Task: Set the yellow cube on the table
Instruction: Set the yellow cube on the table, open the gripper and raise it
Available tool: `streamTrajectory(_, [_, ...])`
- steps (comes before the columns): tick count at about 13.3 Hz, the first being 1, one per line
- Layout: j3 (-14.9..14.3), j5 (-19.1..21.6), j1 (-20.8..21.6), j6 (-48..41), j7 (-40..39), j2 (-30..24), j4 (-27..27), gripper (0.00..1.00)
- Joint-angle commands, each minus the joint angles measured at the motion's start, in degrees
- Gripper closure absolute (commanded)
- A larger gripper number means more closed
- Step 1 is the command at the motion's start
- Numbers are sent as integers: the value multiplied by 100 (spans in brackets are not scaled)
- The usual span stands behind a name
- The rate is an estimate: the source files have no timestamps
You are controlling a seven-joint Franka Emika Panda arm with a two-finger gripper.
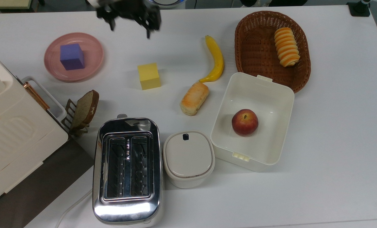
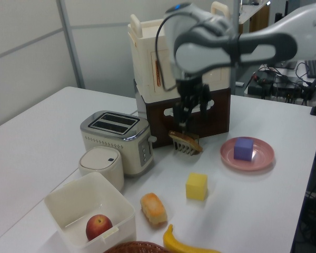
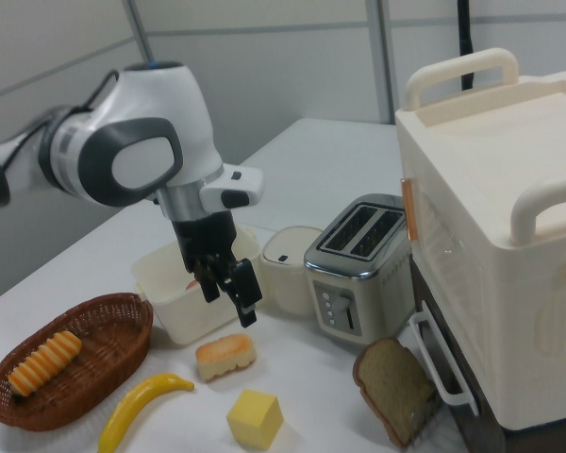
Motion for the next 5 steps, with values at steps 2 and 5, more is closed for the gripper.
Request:
streamTrajectory(2, [23, 509, -347, -595, -499, -346, 103, 0])
streamTrajectory(5, [32, 527, -338, -560, -385, -346, 95, 0])
